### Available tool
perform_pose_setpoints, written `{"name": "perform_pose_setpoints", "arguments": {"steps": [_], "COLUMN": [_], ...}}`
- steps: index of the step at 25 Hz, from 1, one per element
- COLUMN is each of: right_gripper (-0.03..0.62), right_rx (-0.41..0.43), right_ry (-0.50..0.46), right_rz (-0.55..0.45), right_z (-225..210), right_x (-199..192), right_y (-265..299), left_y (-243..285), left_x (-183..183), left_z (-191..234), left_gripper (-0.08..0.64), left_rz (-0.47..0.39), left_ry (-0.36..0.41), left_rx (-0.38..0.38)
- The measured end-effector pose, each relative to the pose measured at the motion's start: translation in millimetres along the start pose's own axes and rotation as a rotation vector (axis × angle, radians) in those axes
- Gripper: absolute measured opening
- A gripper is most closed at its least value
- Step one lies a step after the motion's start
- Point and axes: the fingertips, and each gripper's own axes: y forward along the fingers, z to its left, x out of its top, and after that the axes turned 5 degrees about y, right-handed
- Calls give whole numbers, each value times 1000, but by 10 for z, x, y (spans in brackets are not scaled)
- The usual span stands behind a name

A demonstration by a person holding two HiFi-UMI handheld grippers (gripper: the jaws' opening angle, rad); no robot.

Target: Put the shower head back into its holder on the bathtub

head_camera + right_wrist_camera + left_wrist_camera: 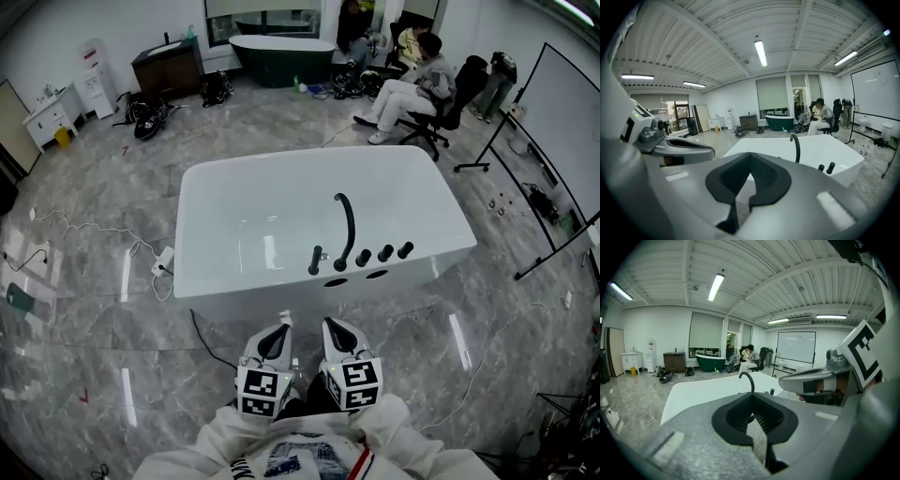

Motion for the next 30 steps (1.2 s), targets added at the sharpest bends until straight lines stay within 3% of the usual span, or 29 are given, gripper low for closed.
{"name": "perform_pose_setpoints", "arguments": {"steps": [16, 30], "right_gripper": [5, 5], "right_rx": [34, 76], "right_ry": [18, 9], "right_rz": [-30, -27], "right_z": [-460, -665], "right_x": [282, 275], "right_y": [-37, -150], "left_y": [225, 360], "left_x": [253, 394], "left_z": [-162, -287], "left_gripper": [0, 0], "left_rz": [9, 15], "left_ry": [15, 10], "left_rx": [69, 100]}}
